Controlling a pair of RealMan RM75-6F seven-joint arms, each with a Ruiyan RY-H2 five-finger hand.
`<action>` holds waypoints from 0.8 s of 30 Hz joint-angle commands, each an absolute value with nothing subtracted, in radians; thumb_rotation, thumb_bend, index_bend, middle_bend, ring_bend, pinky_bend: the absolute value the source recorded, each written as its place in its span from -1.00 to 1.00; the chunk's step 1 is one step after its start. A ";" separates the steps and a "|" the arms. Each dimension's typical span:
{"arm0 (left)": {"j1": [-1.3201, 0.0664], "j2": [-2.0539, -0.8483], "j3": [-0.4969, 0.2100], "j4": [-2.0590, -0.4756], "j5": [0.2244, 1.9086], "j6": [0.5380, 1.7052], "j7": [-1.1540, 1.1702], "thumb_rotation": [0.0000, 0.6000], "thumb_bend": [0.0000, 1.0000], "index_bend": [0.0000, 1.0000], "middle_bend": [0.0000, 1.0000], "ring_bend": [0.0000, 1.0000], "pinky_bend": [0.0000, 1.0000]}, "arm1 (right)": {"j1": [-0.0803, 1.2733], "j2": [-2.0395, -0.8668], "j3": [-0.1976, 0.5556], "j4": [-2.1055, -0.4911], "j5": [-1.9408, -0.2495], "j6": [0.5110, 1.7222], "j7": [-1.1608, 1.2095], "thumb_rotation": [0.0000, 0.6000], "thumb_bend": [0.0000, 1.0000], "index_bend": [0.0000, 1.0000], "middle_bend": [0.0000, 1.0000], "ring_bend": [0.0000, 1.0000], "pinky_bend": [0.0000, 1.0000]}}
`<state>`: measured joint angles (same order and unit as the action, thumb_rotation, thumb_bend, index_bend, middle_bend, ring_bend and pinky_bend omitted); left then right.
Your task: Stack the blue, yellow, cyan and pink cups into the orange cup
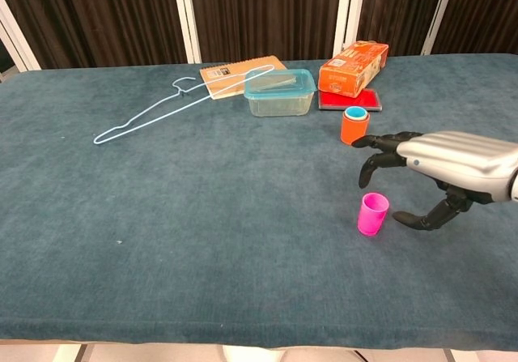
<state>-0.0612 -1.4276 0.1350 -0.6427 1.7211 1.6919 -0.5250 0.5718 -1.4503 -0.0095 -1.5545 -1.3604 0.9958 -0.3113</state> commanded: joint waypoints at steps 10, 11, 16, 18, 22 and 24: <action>-0.059 -1.427 0.134 -0.637 1.720 1.698 -0.535 1.00 -0.17 -1.00 -1.00 -1.00 -0.85 | 0.570 -1.492 0.006 -1.533 -1.340 0.988 -0.328 1.00 -0.01 0.15 -0.94 -1.00 -0.77; -0.058 -1.427 0.134 -0.636 1.720 1.699 -0.536 1.00 -0.17 -1.00 -1.00 -1.00 -0.85 | 0.569 -1.494 0.008 -1.533 -1.336 0.988 -0.329 1.00 -0.01 0.18 -0.91 -1.00 -0.71; -0.057 -1.428 0.133 -0.634 1.720 1.701 -0.536 1.00 -0.17 -1.00 -1.00 -1.00 -0.85 | 0.568 -1.498 0.042 -1.550 -1.327 1.012 -0.310 1.00 -0.01 0.23 -0.87 -1.00 -0.66; -0.058 -1.429 0.134 -0.633 1.720 1.700 -0.534 1.00 -0.17 -1.00 -1.00 -1.00 -0.85 | 0.574 -1.508 0.092 -1.549 -1.327 1.050 -0.287 1.00 -0.01 0.22 -0.86 -1.00 -0.66; -0.058 -1.430 0.134 -0.633 1.721 1.699 -0.532 1.00 -0.17 -1.00 -1.00 -1.00 -0.85 | 0.587 -1.531 0.143 -1.521 -1.326 1.088 -0.281 1.00 -0.01 0.21 -0.85 -1.00 -0.66; -0.059 -1.430 0.134 -0.633 1.721 1.697 -0.531 1.00 -0.17 -1.00 -1.00 -1.00 -0.85 | 0.605 -1.556 0.195 -1.481 -1.310 1.116 -0.300 1.00 -0.01 0.20 -0.85 -1.00 -0.66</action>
